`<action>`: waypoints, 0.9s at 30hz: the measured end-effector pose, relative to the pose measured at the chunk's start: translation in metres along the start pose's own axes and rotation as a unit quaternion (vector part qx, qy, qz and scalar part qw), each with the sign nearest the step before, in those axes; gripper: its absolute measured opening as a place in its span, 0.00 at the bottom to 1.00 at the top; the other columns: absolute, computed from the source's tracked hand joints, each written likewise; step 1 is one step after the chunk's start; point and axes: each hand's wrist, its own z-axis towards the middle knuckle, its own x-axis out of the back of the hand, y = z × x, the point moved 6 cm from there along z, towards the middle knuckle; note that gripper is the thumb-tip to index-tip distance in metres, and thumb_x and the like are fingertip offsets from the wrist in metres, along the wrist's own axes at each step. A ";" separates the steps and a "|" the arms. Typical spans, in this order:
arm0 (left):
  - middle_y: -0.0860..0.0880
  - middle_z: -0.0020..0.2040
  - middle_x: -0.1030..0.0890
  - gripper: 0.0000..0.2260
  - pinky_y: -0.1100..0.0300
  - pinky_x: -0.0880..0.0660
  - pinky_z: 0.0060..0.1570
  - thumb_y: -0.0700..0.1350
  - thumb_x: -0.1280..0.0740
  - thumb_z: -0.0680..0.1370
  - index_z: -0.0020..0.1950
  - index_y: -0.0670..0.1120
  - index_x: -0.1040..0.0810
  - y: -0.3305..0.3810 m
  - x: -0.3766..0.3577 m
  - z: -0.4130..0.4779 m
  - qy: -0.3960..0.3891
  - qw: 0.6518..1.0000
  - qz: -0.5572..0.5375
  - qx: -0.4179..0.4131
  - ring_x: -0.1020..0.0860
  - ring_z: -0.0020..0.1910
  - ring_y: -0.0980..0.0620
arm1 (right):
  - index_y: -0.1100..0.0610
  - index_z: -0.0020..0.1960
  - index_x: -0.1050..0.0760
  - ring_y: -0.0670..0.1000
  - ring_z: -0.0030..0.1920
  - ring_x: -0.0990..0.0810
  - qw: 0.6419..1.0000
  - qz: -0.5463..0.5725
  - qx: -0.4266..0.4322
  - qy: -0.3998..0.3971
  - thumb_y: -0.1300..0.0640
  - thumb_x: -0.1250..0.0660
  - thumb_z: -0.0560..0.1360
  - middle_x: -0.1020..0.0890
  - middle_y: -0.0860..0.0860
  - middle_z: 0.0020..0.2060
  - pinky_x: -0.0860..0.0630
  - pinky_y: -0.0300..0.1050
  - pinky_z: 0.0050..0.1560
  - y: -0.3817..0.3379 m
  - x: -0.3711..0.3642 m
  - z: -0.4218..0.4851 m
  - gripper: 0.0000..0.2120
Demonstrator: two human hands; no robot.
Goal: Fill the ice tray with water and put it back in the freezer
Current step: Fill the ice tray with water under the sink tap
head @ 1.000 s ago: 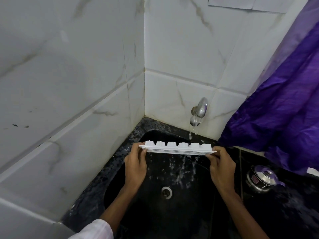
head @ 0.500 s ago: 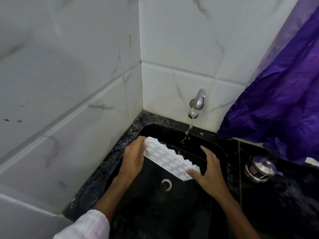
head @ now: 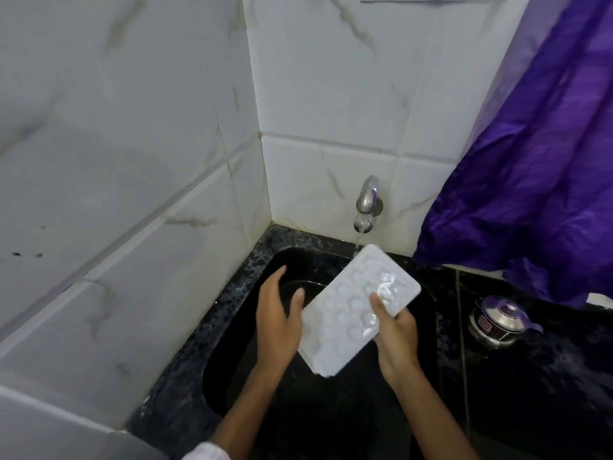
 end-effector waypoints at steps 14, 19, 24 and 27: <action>0.43 0.54 0.15 0.12 0.45 0.19 0.54 0.44 0.41 0.85 0.62 0.42 0.21 -0.024 0.000 -0.018 -0.025 0.923 -0.280 0.261 0.15 0.51 0.44 | 0.57 0.62 0.25 0.53 0.55 0.17 0.992 0.088 -0.095 -0.002 0.61 0.28 0.74 0.17 0.56 0.57 0.21 0.49 0.51 0.005 -0.002 0.004 0.17; 0.44 0.54 0.15 0.13 0.48 0.19 0.51 0.45 0.42 0.85 0.61 0.43 0.21 -0.035 0.021 0.005 -0.023 0.932 -0.250 0.261 0.15 0.51 0.45 | 0.51 0.70 0.33 0.45 0.61 0.26 0.968 -0.218 0.106 0.064 0.56 0.29 0.75 0.26 0.49 0.66 0.29 0.40 0.56 -0.032 0.009 0.031 0.26; 0.42 0.56 0.16 0.14 0.42 0.20 0.57 0.47 0.41 0.84 0.62 0.41 0.21 -0.038 0.025 0.022 -0.031 0.936 -0.235 0.262 0.16 0.54 0.43 | 0.46 0.61 0.26 0.43 0.56 0.27 0.892 -0.410 0.179 -0.061 0.52 0.32 0.77 0.27 0.46 0.62 0.29 0.38 0.54 -0.043 -0.022 0.065 0.13; 0.43 0.56 0.15 0.14 0.42 0.20 0.56 0.47 0.41 0.84 0.61 0.42 0.21 -0.039 0.023 0.029 -0.046 0.935 -0.240 0.256 0.16 0.53 0.43 | 0.45 0.57 0.24 0.44 0.59 0.26 0.849 -0.479 0.202 -0.090 0.52 0.33 0.77 0.27 0.46 0.61 0.31 0.38 0.58 -0.042 -0.034 0.078 0.10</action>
